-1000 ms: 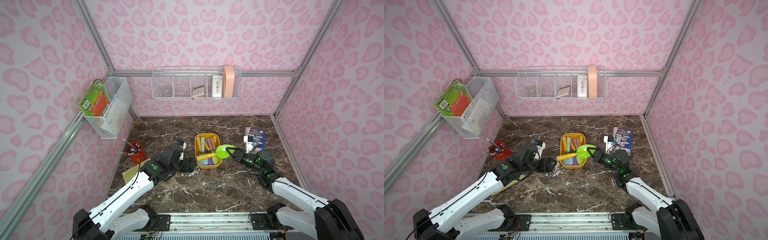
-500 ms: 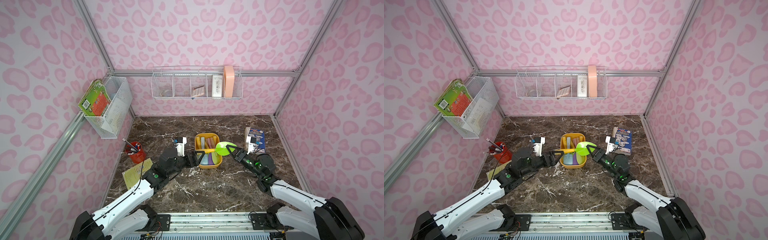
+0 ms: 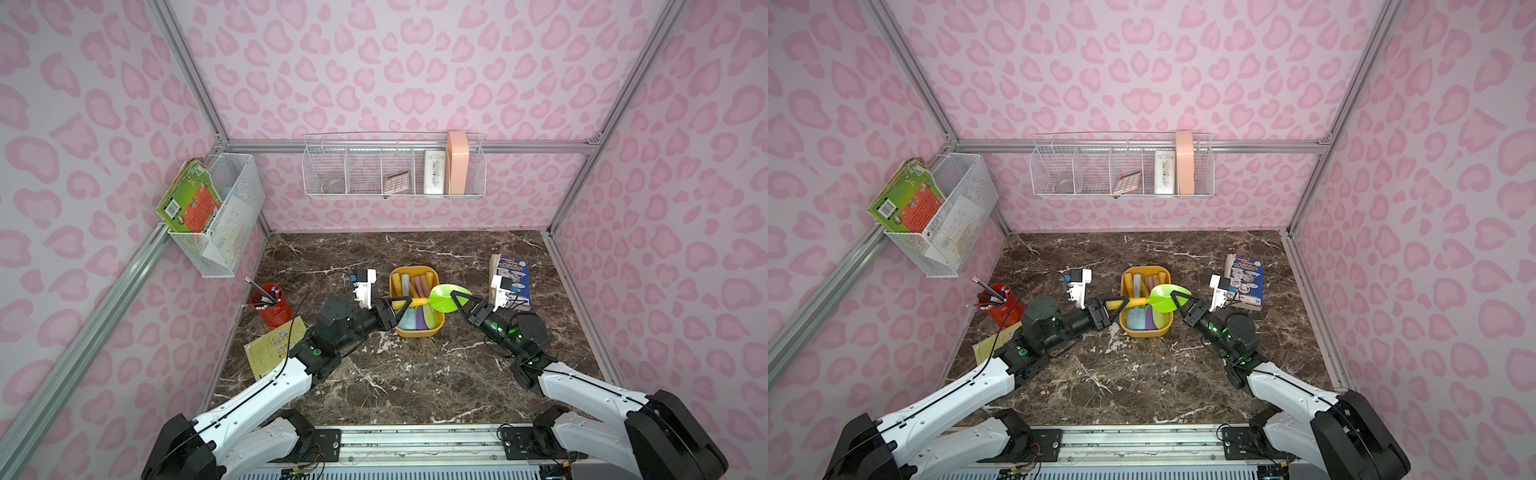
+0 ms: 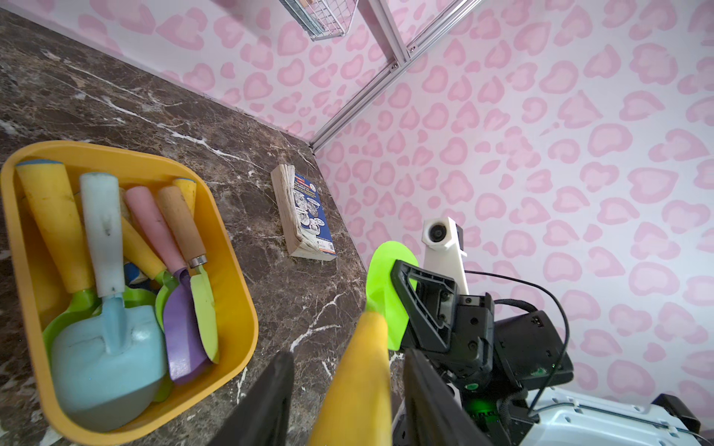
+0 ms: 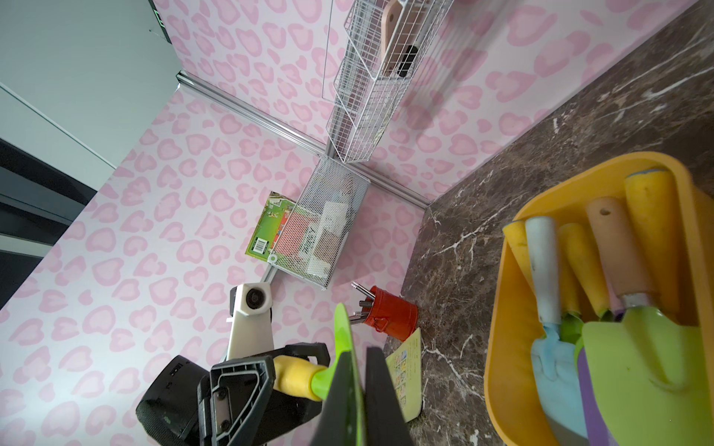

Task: Put the shovel into the storage box
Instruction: Adjust the shovel.

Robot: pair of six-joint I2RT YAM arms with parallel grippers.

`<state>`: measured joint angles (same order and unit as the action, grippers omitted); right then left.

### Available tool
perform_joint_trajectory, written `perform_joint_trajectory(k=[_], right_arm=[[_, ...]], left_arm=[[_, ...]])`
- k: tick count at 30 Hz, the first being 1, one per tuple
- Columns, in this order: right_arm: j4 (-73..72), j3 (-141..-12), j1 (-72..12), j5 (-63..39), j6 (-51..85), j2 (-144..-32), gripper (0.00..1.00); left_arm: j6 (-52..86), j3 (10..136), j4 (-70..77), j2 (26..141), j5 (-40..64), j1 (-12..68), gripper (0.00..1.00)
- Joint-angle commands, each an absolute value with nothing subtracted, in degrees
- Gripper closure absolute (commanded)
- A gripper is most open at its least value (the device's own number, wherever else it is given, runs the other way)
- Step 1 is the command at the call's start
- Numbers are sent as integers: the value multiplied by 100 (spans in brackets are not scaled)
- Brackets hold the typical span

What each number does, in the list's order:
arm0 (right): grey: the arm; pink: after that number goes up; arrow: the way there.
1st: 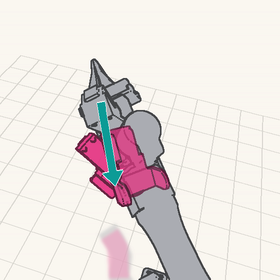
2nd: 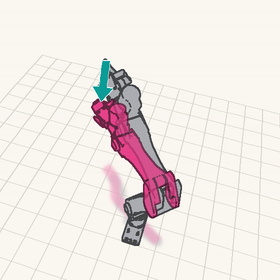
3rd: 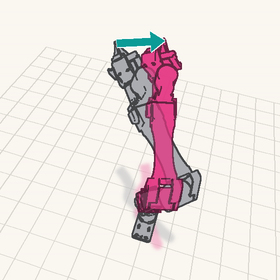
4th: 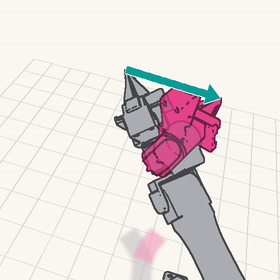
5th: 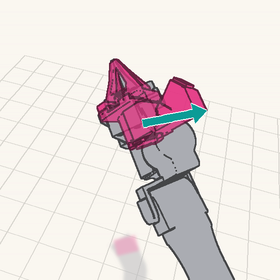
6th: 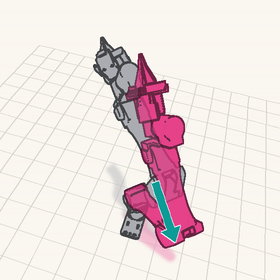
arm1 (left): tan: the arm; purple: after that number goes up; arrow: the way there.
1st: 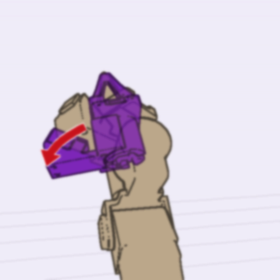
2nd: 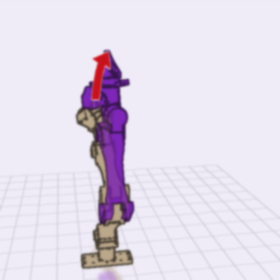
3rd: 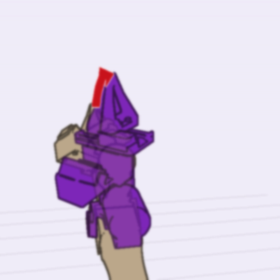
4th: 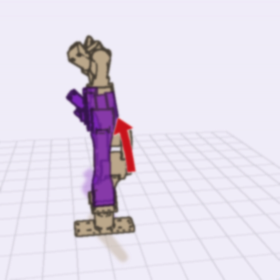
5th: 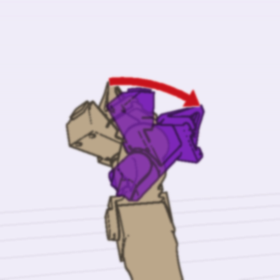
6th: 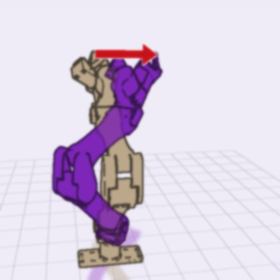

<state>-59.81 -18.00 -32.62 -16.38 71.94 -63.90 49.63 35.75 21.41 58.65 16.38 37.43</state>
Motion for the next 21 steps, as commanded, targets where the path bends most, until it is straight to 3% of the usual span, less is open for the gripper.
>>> perform_joint_trajectory(k=[1, 6, 8, 14, 21], right_arm=[[-6284, -1793, -3290, -1619, 7207, -6407, 100], [-6336, -1689, -3325, -1680, 7181, -6425, 100], [-6322, -1675, -3325, -1744, 7159, -6425, 95], [-5355, -1617, -3241, -1826, 6643, -6053, 62], [-3216, -1815, -2630, -2084, 5216, -4966, 47]], left_arm=[[4988, 3628, 2274, 5865, 1675, 3735, 60], [4847, 3824, 2007, 5931, 1737, 3727, 100], [4804, 3908, 1866, 5943, 1766, 3719, 100], [4208, 4424, 554, 5780, 1755, 3551, 100], [2895, 5794, -2305, 6241, 2353, 3143, 100]])
